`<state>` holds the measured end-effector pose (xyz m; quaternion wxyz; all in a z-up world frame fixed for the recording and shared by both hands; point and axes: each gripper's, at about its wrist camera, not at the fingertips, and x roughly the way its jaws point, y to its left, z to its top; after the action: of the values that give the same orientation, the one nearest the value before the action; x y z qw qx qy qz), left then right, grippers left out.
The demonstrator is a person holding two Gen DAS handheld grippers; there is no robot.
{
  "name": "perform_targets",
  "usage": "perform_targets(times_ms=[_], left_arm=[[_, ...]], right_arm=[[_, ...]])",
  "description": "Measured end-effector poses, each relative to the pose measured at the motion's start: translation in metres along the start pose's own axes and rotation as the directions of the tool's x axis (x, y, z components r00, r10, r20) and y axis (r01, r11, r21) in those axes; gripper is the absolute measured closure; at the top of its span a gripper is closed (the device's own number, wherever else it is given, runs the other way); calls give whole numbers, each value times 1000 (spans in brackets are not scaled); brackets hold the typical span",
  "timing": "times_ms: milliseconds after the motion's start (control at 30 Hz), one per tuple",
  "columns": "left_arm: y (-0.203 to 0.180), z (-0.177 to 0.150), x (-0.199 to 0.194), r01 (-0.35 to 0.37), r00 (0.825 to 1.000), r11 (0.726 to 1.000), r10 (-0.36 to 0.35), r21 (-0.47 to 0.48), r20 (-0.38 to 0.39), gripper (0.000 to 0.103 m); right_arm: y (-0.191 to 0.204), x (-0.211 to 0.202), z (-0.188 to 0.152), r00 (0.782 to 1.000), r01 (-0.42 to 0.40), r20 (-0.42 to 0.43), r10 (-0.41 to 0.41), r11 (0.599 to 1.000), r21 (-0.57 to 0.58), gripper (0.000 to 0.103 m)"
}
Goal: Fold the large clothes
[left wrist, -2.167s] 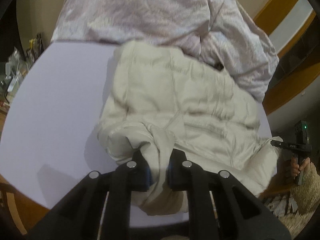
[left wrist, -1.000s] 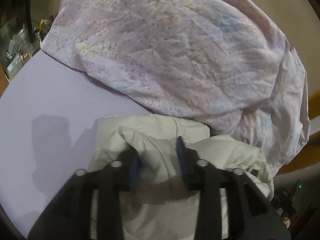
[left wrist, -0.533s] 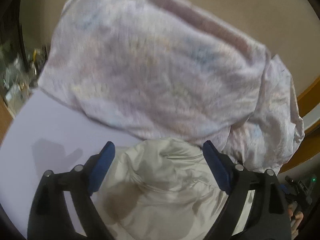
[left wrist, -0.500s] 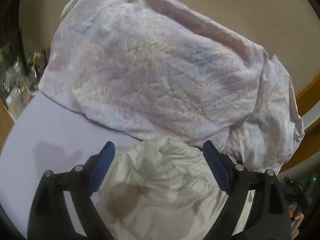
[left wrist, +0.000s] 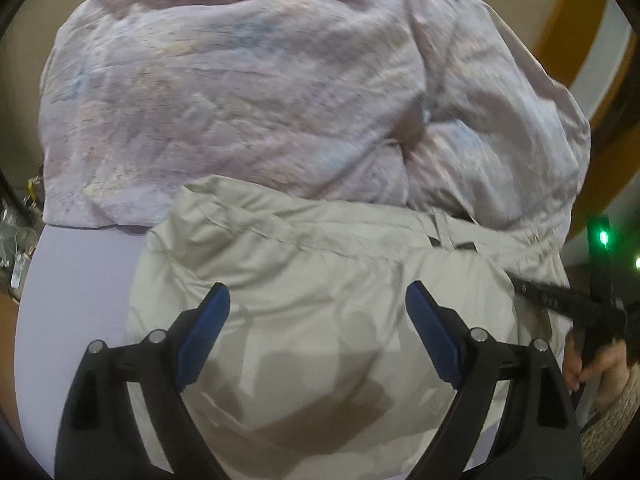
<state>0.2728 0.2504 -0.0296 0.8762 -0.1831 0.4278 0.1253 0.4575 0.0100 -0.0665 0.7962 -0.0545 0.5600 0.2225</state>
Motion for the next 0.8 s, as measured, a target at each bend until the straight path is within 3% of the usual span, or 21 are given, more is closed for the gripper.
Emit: perform_targets(times_ms=[400, 467, 600, 700, 733, 800], left_arm=[[-25, 1, 9, -32, 999, 996, 33, 82, -7, 14], [-26, 2, 10, -41, 999, 996, 42, 82, -8, 14], [-29, -1, 15, -54, 998, 994, 56, 98, -12, 14], [-30, -1, 20, -64, 998, 992, 66, 111, -15, 14], [-30, -1, 23, -65, 998, 992, 68, 109, -17, 14], [-31, 0, 28, -68, 997, 992, 70, 104, -20, 14]], right_arm=[[-6, -1, 47, 997, 54, 56, -61, 992, 115, 101], [-10, 4, 54, 997, 64, 38, -71, 985, 158, 101], [-7, 13, 48, 998, 55, 2, -55, 991, 120, 99], [-11, 4, 42, 999, 26, 18, -28, 995, 95, 73], [-14, -3, 39, 999, 24, 44, -28, 996, 87, 57], [-20, -19, 32, 993, 14, 113, -22, 998, 68, 52]])
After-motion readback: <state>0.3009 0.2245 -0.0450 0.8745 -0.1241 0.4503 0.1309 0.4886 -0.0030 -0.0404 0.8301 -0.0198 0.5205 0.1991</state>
